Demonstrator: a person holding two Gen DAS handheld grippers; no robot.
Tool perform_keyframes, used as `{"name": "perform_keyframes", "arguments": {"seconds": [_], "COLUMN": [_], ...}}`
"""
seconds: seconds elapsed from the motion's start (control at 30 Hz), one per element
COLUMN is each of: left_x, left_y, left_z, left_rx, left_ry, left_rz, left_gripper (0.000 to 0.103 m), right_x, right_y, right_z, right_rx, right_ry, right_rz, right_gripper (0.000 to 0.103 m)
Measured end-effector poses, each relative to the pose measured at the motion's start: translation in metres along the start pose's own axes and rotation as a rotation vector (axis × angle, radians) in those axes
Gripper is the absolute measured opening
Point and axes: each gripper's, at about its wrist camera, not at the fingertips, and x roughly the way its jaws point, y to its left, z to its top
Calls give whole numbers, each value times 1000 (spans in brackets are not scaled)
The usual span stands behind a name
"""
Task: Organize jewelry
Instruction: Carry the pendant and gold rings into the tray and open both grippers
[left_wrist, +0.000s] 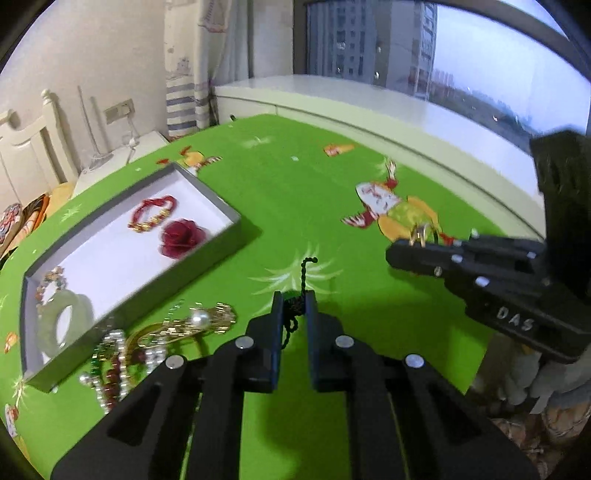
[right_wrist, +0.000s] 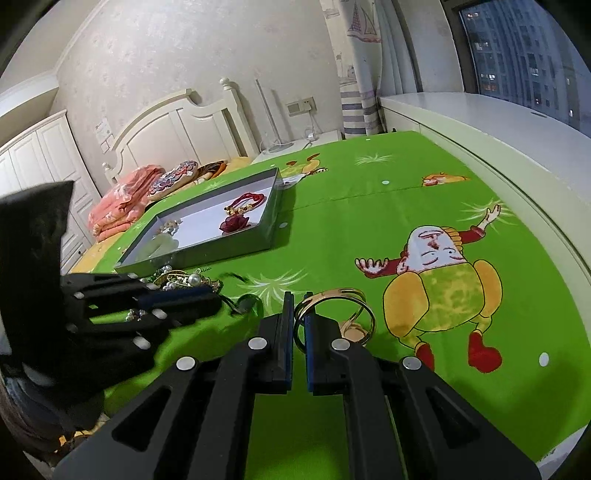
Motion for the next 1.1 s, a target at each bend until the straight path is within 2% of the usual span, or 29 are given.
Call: {"name": "perform_keyframes", "arguments": {"seconds": [0.4,0.57,0.9,1.1], "left_x": [-42,-51,-75,-69], "left_y": [25,43,90,130], "left_z": [-3,-2,1,19], "left_rx": [-75,-97,-138,-173], "left_ry": [-73,-88,-110,-82], "left_rz": [0,24,89,127], "left_gripper": [11,11,11,11], "right_x": [9,13,36,63], "right_y": [16,32,71,93], "right_z": [-2,3,29,56], "right_rx": [-47,-99,-220,-270], "right_ry": [57,70,81,124], "right_rz": [-25,-24,7,58], "right_gripper": [6,6,6,6]}}
